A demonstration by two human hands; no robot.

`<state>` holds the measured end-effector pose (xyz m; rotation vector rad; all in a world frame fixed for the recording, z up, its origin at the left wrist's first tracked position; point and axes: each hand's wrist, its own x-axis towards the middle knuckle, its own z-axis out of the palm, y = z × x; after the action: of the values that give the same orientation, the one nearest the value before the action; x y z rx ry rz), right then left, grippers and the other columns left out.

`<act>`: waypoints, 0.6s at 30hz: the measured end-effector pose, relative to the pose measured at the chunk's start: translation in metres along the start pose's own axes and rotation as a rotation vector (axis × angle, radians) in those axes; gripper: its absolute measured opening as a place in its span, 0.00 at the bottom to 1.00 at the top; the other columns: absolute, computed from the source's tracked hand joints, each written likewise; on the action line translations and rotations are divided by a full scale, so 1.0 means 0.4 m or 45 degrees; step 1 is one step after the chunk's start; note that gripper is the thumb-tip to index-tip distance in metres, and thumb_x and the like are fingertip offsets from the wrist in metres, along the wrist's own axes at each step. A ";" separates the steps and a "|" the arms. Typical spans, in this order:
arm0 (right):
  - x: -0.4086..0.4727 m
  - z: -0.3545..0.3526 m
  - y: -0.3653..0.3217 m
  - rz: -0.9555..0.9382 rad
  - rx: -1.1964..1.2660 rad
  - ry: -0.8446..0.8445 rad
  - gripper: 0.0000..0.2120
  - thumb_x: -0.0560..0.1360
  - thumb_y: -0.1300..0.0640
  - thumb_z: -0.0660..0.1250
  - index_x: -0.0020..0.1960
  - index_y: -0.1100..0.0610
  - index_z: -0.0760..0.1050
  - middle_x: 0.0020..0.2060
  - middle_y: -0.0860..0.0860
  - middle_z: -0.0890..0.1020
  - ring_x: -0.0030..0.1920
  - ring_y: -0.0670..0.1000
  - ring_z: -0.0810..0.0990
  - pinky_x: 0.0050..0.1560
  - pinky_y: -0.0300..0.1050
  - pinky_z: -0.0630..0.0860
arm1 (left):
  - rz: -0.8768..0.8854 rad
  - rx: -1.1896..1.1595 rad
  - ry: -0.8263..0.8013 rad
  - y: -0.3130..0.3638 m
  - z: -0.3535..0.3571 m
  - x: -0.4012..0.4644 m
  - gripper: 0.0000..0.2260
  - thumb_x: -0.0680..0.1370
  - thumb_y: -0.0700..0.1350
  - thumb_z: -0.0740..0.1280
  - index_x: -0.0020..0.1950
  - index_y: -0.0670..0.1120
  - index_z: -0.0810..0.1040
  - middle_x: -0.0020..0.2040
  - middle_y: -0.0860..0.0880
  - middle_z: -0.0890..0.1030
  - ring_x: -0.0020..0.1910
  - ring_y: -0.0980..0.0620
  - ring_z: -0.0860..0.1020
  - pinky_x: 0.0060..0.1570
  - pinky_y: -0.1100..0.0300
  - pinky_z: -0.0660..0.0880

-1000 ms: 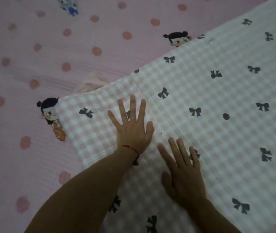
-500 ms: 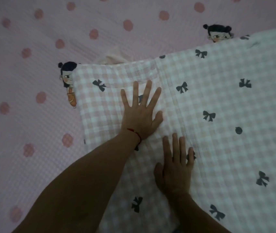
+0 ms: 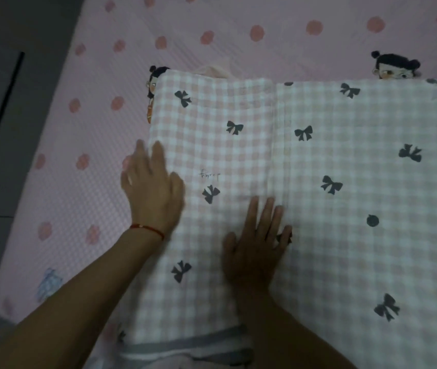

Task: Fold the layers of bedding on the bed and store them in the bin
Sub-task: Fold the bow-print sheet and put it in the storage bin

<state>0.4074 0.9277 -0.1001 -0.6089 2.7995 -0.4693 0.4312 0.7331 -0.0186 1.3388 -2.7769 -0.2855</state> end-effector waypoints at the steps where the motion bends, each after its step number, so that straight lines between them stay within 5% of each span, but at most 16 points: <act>1: 0.001 -0.001 -0.001 -0.003 0.004 -0.014 0.40 0.77 0.45 0.58 0.83 0.56 0.48 0.82 0.59 0.49 0.82 0.61 0.48 0.78 0.68 0.50 | -0.166 -0.200 -0.074 -0.047 -0.022 -0.034 0.28 0.81 0.61 0.59 0.77 0.49 0.63 0.75 0.42 0.68 0.71 0.42 0.70 0.70 0.37 0.66; 4: 0.006 -0.002 0.000 -0.020 0.029 0.002 0.41 0.77 0.44 0.57 0.84 0.56 0.47 0.83 0.58 0.48 0.82 0.60 0.46 0.79 0.67 0.47 | -0.506 -0.722 -0.524 -0.129 -0.052 -0.060 0.30 0.72 0.71 0.65 0.54 0.46 0.81 0.42 0.51 0.85 0.45 0.49 0.81 0.56 0.47 0.78; 5: 0.000 -0.007 0.003 -0.028 0.029 0.003 0.41 0.77 0.43 0.56 0.84 0.56 0.46 0.83 0.58 0.47 0.83 0.59 0.46 0.79 0.66 0.46 | -0.533 -0.795 -0.643 -0.155 -0.057 -0.059 0.30 0.70 0.71 0.67 0.50 0.45 0.82 0.41 0.50 0.85 0.45 0.47 0.82 0.56 0.45 0.78; 9: -0.013 -0.014 0.026 -0.125 0.135 -0.040 0.41 0.78 0.41 0.53 0.83 0.55 0.40 0.82 0.57 0.41 0.82 0.58 0.39 0.79 0.66 0.41 | -0.534 -0.984 -0.912 -0.172 -0.101 -0.043 0.32 0.71 0.61 0.75 0.69 0.49 0.71 0.61 0.45 0.81 0.57 0.42 0.83 0.54 0.41 0.81; 12: -0.011 -0.036 0.057 -0.230 0.150 -0.218 0.39 0.81 0.38 0.47 0.82 0.53 0.31 0.81 0.55 0.33 0.81 0.55 0.31 0.79 0.63 0.36 | -0.357 -0.856 -0.909 -0.128 -0.153 -0.045 0.32 0.76 0.55 0.72 0.75 0.58 0.60 0.62 0.52 0.79 0.58 0.48 0.81 0.53 0.46 0.82; 15: -0.009 -0.096 0.116 -0.392 0.045 -0.365 0.37 0.83 0.35 0.42 0.81 0.51 0.30 0.80 0.53 0.32 0.80 0.53 0.31 0.80 0.57 0.34 | -0.193 -0.681 -0.792 -0.080 -0.215 -0.070 0.36 0.77 0.57 0.71 0.78 0.55 0.55 0.63 0.54 0.76 0.59 0.52 0.78 0.59 0.49 0.78; 18: -0.015 -0.155 0.173 -0.470 0.004 -0.525 0.34 0.84 0.36 0.42 0.82 0.50 0.33 0.81 0.50 0.35 0.81 0.50 0.33 0.80 0.53 0.33 | -0.130 -0.554 -0.759 -0.002 -0.283 -0.095 0.34 0.78 0.57 0.70 0.76 0.53 0.54 0.66 0.50 0.74 0.58 0.48 0.78 0.53 0.52 0.78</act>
<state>0.3695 1.0060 -0.0669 -1.0920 2.3019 -0.3620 0.4695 0.7457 0.0940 1.4504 -2.7936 -1.4073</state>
